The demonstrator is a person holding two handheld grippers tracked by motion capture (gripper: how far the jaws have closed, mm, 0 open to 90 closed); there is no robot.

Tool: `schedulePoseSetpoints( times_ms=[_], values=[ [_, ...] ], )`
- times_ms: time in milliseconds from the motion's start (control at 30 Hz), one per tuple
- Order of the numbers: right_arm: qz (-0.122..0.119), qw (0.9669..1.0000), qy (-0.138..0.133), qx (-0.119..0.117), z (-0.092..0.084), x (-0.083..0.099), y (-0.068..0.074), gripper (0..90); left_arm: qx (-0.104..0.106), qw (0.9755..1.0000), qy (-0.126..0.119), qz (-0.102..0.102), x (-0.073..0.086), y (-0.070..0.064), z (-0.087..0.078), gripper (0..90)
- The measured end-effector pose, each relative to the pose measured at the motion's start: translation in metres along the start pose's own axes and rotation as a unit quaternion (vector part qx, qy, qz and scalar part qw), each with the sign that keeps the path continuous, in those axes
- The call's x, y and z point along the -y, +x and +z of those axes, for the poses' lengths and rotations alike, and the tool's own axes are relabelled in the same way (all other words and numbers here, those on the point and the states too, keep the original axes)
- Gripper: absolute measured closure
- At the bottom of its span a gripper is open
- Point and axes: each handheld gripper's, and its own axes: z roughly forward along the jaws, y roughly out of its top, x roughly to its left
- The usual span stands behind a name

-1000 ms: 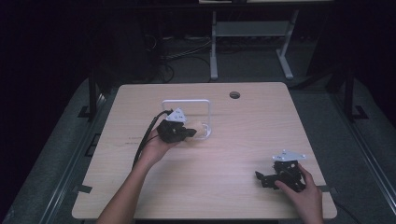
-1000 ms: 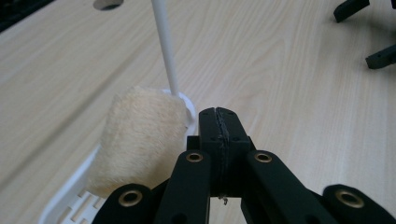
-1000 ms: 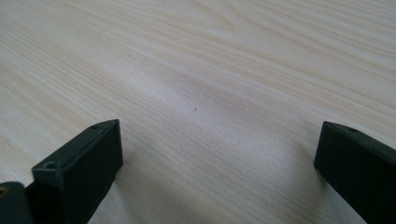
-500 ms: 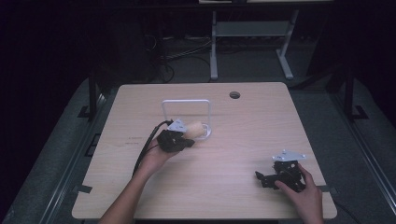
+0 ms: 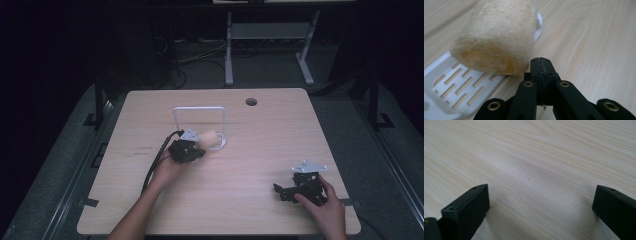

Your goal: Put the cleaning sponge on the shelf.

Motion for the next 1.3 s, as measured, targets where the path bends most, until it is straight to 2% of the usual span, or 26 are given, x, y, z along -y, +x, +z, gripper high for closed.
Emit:
schedulePoseSetpoints(
  times_ms=[300, 667, 1033, 1300],
  values=[
    [0.000, 1.0000, 0.000, 0.000, 0.000, 0.000, 0.000, 0.9, -0.017, 0.9996, -0.006, -0.021, 0.006, 0.012, -0.004, 89.7],
    [0.000, 1.0000, 0.000, 0.000, 0.000, 0.000, 0.000, 0.9, -0.036, 0.9987, -0.008, -0.034, 0.012, 0.023, -0.010, 89.7],
    [0.000, 1.0000, 0.000, 0.000, 0.000, 0.000, 0.000, 0.9, -0.037, 0.9987, -0.009, -0.034, 0.012, 0.021, -0.014, 89.7],
    [0.000, 1.0000, 0.000, 0.000, 0.000, 0.000, 0.000, 0.9, -0.037, 0.9983, -0.015, -0.043, 0.015, 0.017, -0.027, 88.3]
  ],
)
